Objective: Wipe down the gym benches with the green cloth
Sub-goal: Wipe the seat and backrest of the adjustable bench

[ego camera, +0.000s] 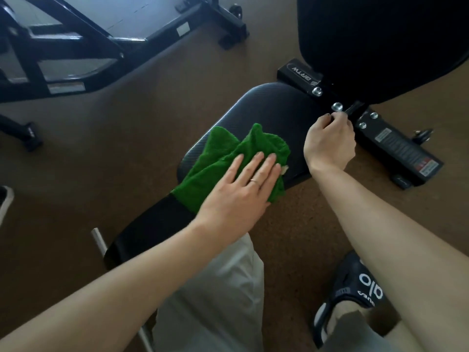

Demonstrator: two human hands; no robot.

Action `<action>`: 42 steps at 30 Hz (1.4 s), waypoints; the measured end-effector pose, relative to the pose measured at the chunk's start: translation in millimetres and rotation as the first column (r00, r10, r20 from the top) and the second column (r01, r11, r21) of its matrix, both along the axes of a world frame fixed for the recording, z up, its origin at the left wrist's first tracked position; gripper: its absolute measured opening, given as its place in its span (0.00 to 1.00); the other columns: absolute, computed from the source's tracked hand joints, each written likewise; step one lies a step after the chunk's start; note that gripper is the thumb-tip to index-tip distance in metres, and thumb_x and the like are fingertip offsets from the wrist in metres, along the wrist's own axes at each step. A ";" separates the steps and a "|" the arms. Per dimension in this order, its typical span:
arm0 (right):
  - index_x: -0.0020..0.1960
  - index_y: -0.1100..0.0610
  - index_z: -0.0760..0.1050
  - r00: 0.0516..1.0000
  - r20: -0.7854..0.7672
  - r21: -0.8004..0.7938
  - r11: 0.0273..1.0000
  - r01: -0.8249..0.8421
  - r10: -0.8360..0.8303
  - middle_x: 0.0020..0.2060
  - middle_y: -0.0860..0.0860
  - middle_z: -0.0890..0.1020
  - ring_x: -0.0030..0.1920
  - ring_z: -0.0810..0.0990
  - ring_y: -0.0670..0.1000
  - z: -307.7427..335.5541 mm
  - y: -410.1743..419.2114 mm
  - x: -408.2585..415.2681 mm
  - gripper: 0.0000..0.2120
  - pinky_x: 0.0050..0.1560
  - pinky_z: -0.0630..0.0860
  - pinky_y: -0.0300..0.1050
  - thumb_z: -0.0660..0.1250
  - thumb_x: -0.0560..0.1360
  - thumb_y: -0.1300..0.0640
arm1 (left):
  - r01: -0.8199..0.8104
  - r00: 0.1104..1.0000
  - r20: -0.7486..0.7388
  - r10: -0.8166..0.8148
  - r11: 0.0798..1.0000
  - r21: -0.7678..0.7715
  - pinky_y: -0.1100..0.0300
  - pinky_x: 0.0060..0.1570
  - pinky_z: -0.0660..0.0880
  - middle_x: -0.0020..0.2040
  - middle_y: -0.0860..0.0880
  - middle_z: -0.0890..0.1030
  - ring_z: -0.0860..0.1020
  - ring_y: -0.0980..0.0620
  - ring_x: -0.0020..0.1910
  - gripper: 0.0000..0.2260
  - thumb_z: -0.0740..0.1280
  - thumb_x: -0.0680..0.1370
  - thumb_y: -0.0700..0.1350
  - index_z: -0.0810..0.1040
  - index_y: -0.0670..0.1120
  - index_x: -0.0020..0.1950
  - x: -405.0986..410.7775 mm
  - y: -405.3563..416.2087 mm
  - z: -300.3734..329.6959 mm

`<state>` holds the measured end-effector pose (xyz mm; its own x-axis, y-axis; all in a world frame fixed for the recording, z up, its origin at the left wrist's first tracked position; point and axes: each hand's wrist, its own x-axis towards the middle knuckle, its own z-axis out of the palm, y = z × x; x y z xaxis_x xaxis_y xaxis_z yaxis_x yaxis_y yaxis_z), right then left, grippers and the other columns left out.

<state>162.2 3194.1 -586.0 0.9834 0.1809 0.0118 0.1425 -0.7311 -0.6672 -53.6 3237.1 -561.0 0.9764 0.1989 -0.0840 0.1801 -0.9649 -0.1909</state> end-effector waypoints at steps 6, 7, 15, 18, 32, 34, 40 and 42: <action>0.71 0.56 0.73 0.999 -0.029 0.001 1.000 -0.027 0.027 0.67 0.53 0.78 0.66 0.76 0.56 0.1 -5.0 3.8 0.19 0.53 0.64 0.45 0.53 0.86 0.50 | -0.025 0.999 0.034 0.030 0.992 -0.121 0.44 0.82 0.51 0.85 0.47 0.55 0.53 0.48 0.84 0.29 0.53 0.86 0.56 0.53 0.46 0.85 27.7 -0.5 6.5; 0.70 0.56 0.74 0.999 -0.030 0.009 0.999 -0.039 0.039 0.67 0.53 0.78 0.65 0.77 0.56 -0.8 -6.8 3.5 0.19 0.53 0.64 0.45 0.53 0.86 0.50 | -0.015 0.998 0.056 0.024 0.988 -0.156 0.44 0.82 0.51 0.84 0.49 0.56 0.54 0.49 0.84 0.28 0.53 0.86 0.57 0.55 0.48 0.85 13.1 5.3 10.1; 0.70 0.56 0.74 0.999 -0.036 0.060 0.998 -0.023 0.025 0.66 0.53 0.78 0.64 0.77 0.56 -4.6 -7.6 1.7 0.19 0.56 0.68 0.47 0.53 0.85 0.50 | -0.231 0.907 0.268 0.323 0.917 -0.324 0.44 0.80 0.57 0.80 0.55 0.66 0.60 0.56 0.81 0.23 0.54 0.86 0.57 0.69 0.52 0.79 -53.0 42.2 4.5; 0.70 0.55 0.74 0.999 -0.040 0.068 0.998 -0.004 0.007 0.65 0.52 0.78 0.63 0.78 0.55 -6.0 -6.1 1.8 0.19 0.56 0.69 0.48 0.53 0.85 0.50 | -0.406 0.742 0.286 0.607 0.745 -0.529 0.51 0.77 0.60 0.77 0.60 0.71 0.65 0.58 0.78 0.20 0.58 0.84 0.56 0.74 0.57 0.75 -26.3 56.9 8.5; 0.66 0.55 0.76 0.999 -0.051 0.085 0.996 0.023 -0.018 0.62 0.51 0.80 0.60 0.79 0.55 -2.7 -6.9 1.2 0.17 0.52 0.67 0.45 0.54 0.85 0.51 | -0.580 0.254 0.226 0.940 0.335 -0.742 0.49 0.80 0.59 0.79 0.44 0.67 0.61 0.45 0.80 0.23 0.54 0.87 0.51 0.68 0.41 0.79 -27.6 -5.0 -0.7; 0.67 0.55 0.75 0.999 -0.051 0.084 0.996 0.016 -0.012 0.63 0.52 0.80 0.61 0.79 0.55 -2.8 -6.9 -0.5 0.18 0.52 0.68 0.46 0.54 0.85 0.51 | -0.642 0.434 0.308 0.847 0.530 -0.554 0.48 0.81 0.51 0.81 0.46 0.65 0.58 0.47 0.82 0.25 0.52 0.86 0.52 0.66 0.40 0.80 -24.7 -33.5 -5.1; 0.67 0.55 0.76 0.998 -0.066 0.098 0.995 0.020 -0.013 0.63 0.51 0.80 0.62 0.79 0.55 -3.1 -5.6 1.9 0.18 0.56 0.71 0.49 0.54 0.85 0.51 | -0.479 0.827 0.243 0.508 0.861 -0.169 0.45 0.81 0.56 0.80 0.45 0.68 0.63 0.49 0.81 0.25 0.50 0.86 0.52 0.67 0.43 0.80 17.8 -19.5 -5.0; 0.66 0.55 0.76 0.997 -0.082 0.097 0.995 0.004 0.004 0.62 0.52 0.80 0.61 0.79 0.56 -2.1 -5.4 4.9 0.18 0.55 0.70 0.50 0.54 0.85 0.51 | -0.375 0.892 0.198 0.406 0.910 -0.178 0.47 0.82 0.54 0.81 0.45 0.65 0.61 0.49 0.82 0.26 0.49 0.85 0.53 0.64 0.44 0.81 48.2 -4.7 -3.4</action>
